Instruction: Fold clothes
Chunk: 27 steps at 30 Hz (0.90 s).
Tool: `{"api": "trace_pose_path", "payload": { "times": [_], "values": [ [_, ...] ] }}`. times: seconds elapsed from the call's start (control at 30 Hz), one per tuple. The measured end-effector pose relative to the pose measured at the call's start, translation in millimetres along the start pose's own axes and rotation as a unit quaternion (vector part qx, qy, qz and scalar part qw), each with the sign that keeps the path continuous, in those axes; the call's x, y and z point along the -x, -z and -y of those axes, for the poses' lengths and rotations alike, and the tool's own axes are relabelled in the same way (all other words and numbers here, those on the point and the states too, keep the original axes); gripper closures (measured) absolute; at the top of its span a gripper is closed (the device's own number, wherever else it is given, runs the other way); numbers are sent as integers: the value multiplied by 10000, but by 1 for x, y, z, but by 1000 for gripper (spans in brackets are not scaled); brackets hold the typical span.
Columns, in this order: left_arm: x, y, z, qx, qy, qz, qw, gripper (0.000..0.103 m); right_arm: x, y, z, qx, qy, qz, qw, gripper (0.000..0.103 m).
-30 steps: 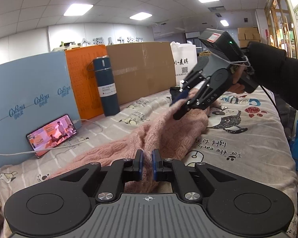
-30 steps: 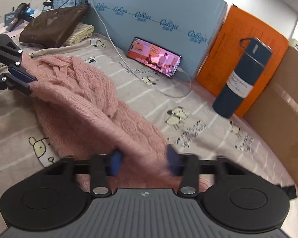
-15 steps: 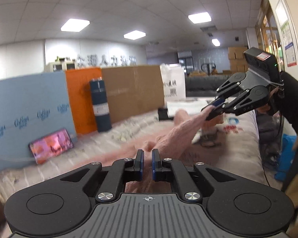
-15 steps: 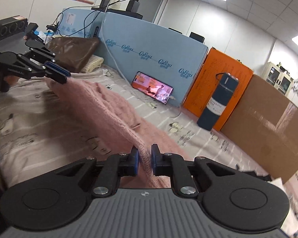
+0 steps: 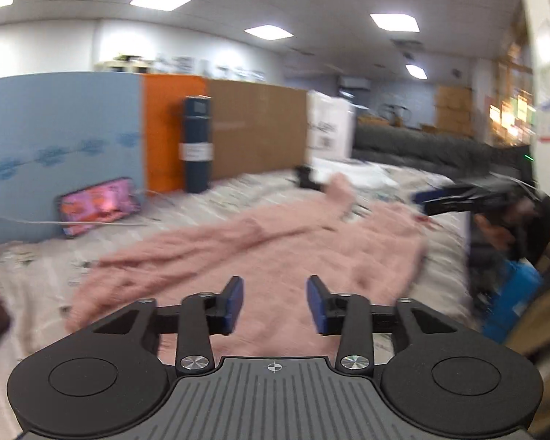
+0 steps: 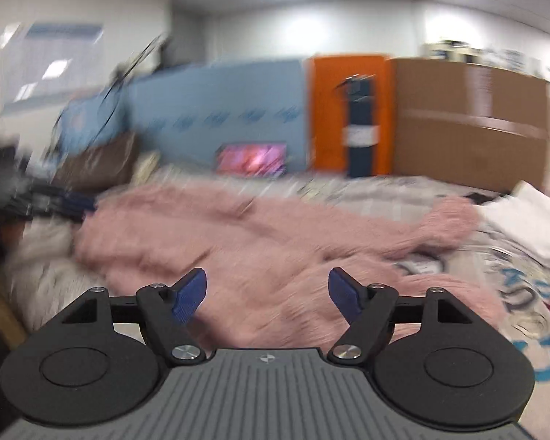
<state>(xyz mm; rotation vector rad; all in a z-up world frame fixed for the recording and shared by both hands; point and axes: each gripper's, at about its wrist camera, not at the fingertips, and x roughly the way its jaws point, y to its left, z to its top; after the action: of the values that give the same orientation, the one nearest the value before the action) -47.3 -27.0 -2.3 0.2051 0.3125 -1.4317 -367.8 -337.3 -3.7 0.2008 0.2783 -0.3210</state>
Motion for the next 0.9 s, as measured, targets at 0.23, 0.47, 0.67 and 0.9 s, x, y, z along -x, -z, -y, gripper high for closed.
{"api": "trace_pose_path", "payload": {
  "times": [0.23,0.47,0.67,0.9],
  "values": [
    [-20,-24,-57,1149,-1558,256,9807,36,-18,-1,70,-1469,2347,-23,9609,30],
    [-42,-24,-69,1223,-1590,-12,9797,36,-21,16,71,-1746,2636,12,9487,93],
    [-53,-15,-73,1065,-1754,-255,9784,36,-13,11,78,-1279,3314,-262,9344,91],
    [-56,-15,-91,1321,-2038,-266,9697,32,-28,-29,109,-2152,2944,535,9296,49]
  ]
}}
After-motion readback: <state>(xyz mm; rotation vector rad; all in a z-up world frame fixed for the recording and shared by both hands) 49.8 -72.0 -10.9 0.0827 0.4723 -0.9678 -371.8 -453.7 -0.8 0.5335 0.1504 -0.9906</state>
